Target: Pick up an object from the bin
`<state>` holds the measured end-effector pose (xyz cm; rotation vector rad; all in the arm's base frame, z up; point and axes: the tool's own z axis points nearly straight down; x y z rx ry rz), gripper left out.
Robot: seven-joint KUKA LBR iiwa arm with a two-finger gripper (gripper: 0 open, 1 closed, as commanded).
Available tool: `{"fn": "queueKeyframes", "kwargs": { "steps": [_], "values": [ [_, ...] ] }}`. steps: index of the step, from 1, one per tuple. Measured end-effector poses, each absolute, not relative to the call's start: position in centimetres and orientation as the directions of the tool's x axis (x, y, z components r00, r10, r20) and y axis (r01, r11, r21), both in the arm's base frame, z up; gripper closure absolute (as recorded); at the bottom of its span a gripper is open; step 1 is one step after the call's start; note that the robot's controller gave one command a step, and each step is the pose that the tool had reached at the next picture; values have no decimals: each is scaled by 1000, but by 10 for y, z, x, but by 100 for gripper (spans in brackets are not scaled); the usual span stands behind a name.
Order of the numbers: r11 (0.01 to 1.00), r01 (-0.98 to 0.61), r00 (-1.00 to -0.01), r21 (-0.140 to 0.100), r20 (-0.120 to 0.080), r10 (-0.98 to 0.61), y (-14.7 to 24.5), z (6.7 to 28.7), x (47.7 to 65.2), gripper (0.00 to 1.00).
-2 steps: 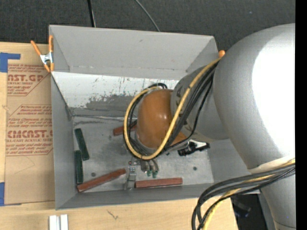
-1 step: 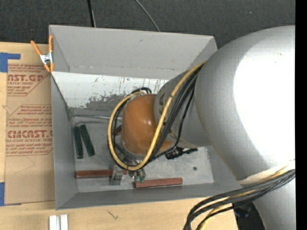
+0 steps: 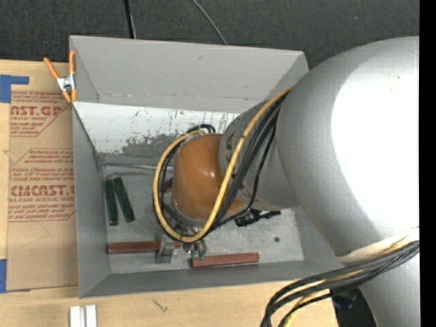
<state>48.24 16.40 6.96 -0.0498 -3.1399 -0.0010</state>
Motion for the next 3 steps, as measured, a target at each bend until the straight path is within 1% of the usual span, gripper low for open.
{"fn": "queueKeyframes", "kwargs": {
  "steps": [1, 2, 3],
  "values": [
    [999, 32, -999, -1, 5, 32, 164, 71, 483, 100],
    [991, -137, -991, 0, -4, -137, 176, 89, 500, 100],
    [998, -62, -998, 1, -2, -62, 172, 229, 500, 100]
  ]
}}
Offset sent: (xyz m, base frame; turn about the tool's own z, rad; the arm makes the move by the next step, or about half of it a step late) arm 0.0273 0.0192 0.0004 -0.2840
